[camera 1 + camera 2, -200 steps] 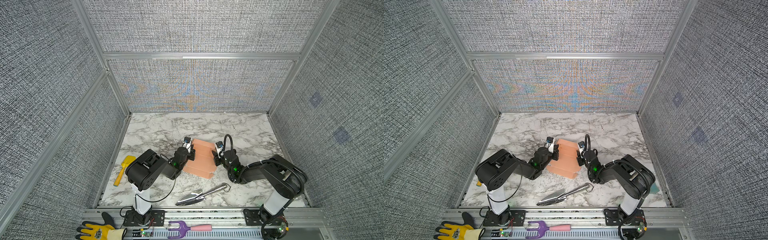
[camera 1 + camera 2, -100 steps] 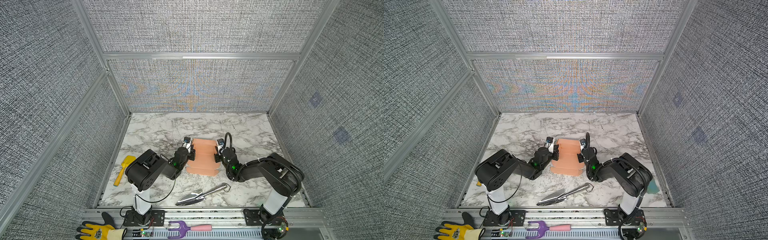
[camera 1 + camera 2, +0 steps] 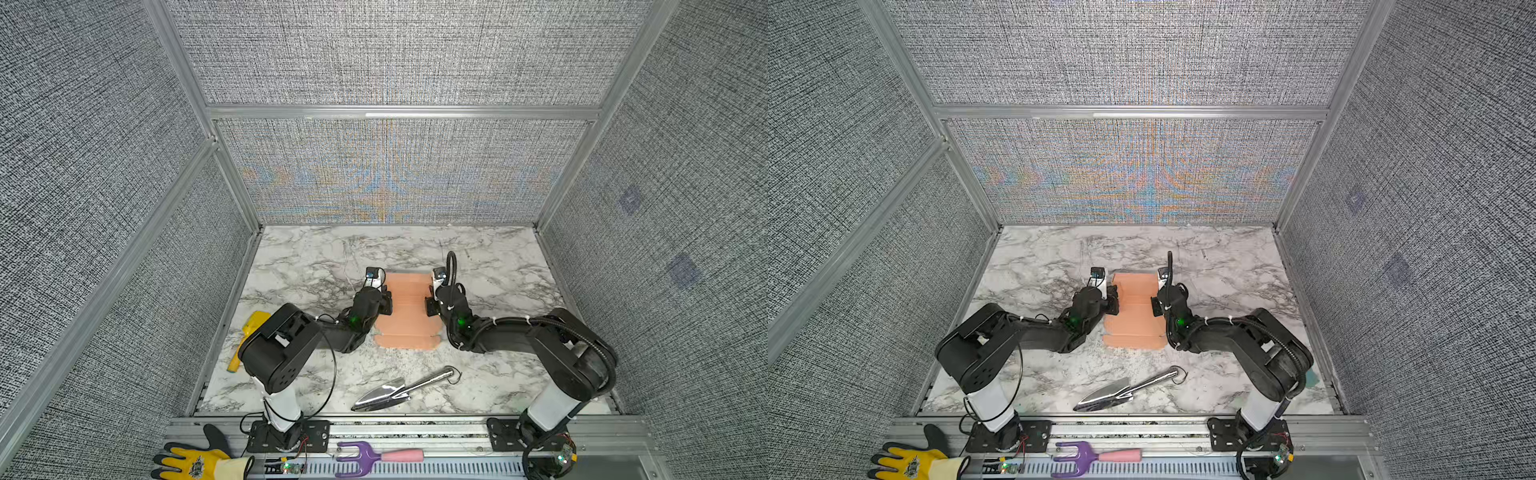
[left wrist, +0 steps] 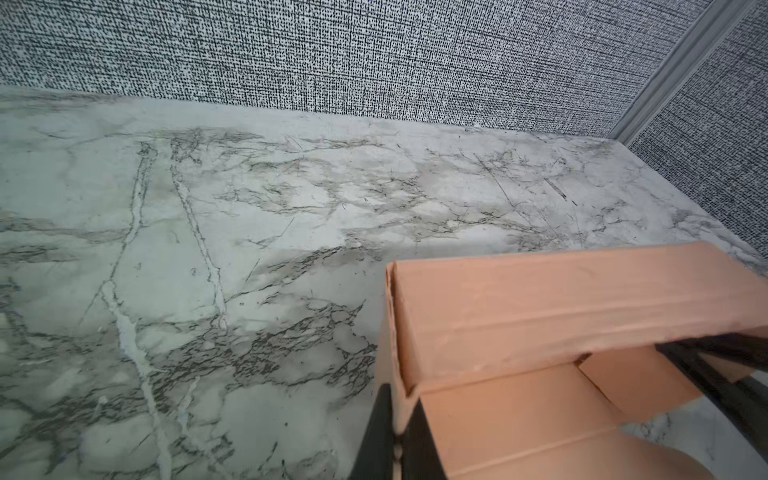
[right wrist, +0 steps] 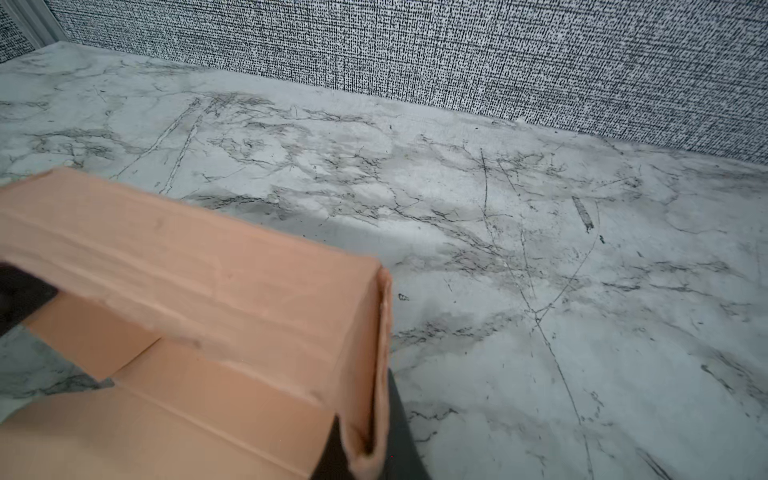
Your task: Fold the paper box
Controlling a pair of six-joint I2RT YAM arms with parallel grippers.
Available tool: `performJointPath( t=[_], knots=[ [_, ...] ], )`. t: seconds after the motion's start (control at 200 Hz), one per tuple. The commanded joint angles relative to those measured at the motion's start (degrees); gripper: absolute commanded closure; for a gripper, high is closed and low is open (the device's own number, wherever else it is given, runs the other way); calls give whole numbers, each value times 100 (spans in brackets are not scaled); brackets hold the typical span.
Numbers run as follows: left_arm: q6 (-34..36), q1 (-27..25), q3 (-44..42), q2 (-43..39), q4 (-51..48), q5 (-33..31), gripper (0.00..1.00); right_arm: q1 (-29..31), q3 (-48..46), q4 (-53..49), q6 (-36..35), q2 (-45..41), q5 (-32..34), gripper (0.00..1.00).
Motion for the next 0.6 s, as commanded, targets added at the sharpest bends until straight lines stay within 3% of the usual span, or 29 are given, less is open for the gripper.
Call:
performJointPath(
  t=[0.0, 0.035, 0.18, 0.35, 0.595],
  knots=[
    [-281, -39, 350, -105, -1174, 267, 100, 37, 165, -863, 434, -110, -366, 100],
    [-318, -36, 458, -97, -1442, 275, 100, 33, 161, -976, 451, -153, -416, 99],
    [-419, -39, 420, -158, -1629, 194, 100, 8, -44, -985, 513, -330, -455, 76],
    [-481, -38, 376, -119, -1609, 234, 100, -60, -81, -1017, 557, -317, -575, 68],
    [-448, -35, 422, -149, -1701, 217, 100, -104, -142, -817, 543, -160, -813, 64]
  ],
)
